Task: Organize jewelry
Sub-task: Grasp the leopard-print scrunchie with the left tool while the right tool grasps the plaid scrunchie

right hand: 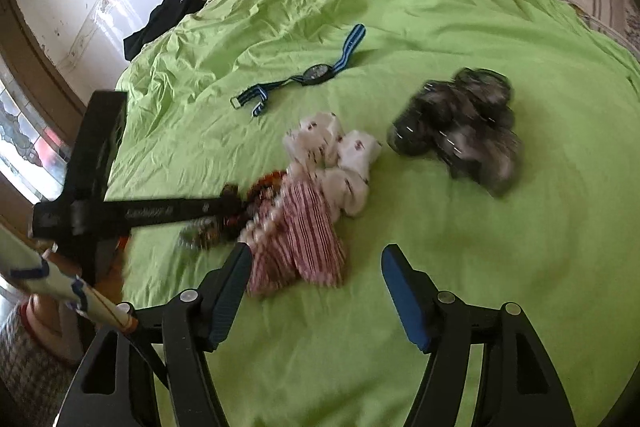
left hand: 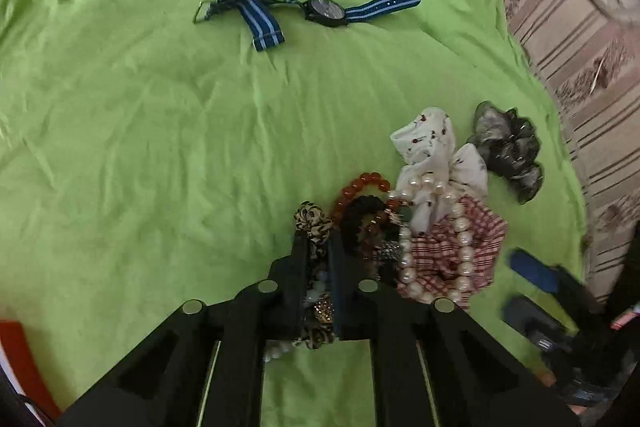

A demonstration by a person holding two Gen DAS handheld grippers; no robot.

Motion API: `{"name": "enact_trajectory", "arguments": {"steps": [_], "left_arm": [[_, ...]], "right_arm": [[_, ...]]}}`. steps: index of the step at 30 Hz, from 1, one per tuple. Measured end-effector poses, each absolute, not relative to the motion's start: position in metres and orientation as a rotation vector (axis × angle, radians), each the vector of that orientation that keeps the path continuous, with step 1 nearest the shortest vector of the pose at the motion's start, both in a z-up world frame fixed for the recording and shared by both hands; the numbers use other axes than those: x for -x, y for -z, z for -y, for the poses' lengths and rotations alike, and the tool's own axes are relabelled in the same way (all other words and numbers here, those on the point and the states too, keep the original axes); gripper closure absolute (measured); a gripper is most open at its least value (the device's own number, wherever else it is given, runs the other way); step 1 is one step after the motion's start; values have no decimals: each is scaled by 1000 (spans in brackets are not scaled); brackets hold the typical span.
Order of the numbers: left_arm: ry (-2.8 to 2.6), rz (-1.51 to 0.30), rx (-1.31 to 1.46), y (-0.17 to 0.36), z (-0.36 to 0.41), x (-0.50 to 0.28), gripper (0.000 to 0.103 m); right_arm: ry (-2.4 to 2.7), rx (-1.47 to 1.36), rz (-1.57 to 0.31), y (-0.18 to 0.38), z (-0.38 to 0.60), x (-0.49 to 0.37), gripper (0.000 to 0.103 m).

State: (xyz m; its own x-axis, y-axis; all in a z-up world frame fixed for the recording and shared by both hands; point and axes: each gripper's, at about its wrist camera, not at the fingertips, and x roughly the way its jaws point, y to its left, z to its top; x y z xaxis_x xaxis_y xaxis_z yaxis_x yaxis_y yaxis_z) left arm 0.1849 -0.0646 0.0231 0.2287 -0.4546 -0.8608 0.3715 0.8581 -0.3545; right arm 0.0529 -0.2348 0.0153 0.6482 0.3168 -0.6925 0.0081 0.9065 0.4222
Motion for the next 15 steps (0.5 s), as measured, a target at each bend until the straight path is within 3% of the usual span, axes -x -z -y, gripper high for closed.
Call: {"name": "enact_trajectory", "arguments": {"steps": [2,4,13,15], "left_arm": [[564,-1196,93,-29,61,-181,95],[569,-1172,141,-42,52,-172,95],[656,-992,284,-129,2,-91,95],[553,-987,134,-130,6,-74,95]], "right_arm": [[-204,-437,-869,-10,232,-65,48],[-246,-468,-914,-4,230,-73,96],[-350,-624,-848,-42,253,0,96],[-387,-661,-827,-50,259,21,96]]}}
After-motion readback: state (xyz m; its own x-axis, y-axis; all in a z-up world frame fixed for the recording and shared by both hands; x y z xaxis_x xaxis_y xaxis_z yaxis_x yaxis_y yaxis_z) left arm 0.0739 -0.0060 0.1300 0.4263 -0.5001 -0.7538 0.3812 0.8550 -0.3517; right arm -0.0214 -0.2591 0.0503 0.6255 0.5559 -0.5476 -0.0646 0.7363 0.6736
